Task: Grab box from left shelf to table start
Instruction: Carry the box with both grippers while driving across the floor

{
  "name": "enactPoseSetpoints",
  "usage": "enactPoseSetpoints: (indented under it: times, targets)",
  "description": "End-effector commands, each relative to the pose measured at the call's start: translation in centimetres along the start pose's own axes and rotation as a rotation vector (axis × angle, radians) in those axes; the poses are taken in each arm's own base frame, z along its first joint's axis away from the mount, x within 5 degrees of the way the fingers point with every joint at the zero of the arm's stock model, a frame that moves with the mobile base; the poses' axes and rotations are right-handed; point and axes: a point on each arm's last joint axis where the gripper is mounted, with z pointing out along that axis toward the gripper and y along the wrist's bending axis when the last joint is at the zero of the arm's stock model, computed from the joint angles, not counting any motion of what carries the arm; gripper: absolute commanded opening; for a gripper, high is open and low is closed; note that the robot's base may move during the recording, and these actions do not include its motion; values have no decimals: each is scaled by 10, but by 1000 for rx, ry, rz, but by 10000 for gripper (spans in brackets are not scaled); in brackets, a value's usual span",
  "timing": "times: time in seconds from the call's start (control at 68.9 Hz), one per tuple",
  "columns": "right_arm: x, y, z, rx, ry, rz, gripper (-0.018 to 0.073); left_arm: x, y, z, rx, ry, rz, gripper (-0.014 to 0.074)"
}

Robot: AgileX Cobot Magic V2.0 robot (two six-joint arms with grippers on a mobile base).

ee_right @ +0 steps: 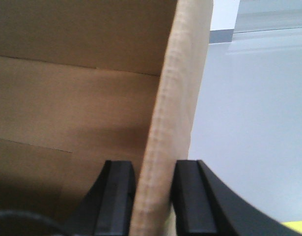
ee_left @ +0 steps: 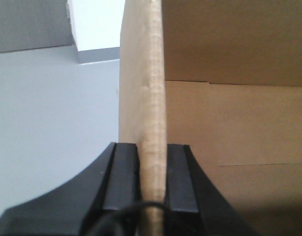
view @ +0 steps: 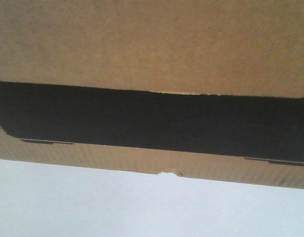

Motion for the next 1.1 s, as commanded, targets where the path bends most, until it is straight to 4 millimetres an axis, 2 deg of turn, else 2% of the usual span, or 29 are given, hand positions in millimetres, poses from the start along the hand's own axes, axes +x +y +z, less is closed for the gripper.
enactPoseSetpoints:
  times: [0.0, 1.088]
  targets:
    - [-22, 4, -8, -36, -180, 7, 57, -26, -11, -15, 135, -213, -87, -104]
    - [-22, 4, -7, -36, -178, 7, 57, -26, -11, -15, 135, -213, -87, -104]
